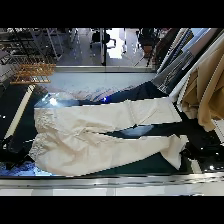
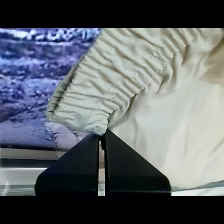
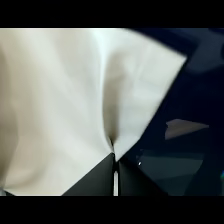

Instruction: Fold the clothes and pants, and hang the long-sleeved shirts on hangers.

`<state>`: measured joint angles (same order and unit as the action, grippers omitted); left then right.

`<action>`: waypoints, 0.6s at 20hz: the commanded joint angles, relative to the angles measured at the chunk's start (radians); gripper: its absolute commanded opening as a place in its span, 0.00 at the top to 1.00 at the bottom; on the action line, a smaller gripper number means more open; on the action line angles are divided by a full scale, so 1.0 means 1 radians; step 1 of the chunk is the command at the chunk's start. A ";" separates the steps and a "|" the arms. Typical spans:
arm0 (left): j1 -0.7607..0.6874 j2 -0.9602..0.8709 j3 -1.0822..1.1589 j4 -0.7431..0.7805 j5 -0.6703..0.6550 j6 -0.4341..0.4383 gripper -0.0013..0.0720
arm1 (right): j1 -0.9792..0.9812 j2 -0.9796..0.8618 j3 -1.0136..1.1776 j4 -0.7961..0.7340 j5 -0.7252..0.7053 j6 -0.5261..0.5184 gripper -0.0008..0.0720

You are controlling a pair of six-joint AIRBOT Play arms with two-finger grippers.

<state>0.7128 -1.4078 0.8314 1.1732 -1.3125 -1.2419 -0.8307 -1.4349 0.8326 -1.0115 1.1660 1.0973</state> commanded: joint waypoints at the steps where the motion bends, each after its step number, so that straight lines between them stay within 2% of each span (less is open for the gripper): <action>1: 0.000 0.000 0.026 0.001 -0.046 0.005 0.97 | 0.074 -0.028 0.079 0.011 -0.051 -0.012 0.97; 3: 0.000 0.000 0.098 0.011 -0.105 0.016 0.97 | 0.114 -0.017 0.214 -0.009 -0.055 0.031 0.98; 5: 0.000 0.000 0.207 0.051 -0.147 0.015 0.97 | 0.181 -0.012 0.373 -0.121 -0.122 0.131 0.98; 7: 0.000 0.000 0.305 0.101 -0.130 0.007 0.97 | 0.270 -0.018 0.501 -0.264 -0.253 0.212 0.98; 10: -0.001 0.000 0.370 0.101 -0.044 -0.014 0.97 | 0.388 -0.089 0.622 -0.315 -0.329 0.207 0.97; 11: -0.005 -0.008 0.369 0.101 -0.030 -0.014 0.97 | 0.410 -0.125 0.648 -0.302 -0.304 0.208 0.85; 12: -0.005 -0.023 0.369 0.101 -0.029 -0.014 0.97 | 0.421 -0.157 0.671 -0.285 -0.239 0.215 0.62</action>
<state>0.7109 -1.4151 1.1637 1.2633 -1.3773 -1.2461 -0.4847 -1.5227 1.4021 -1.2655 0.9089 1.2785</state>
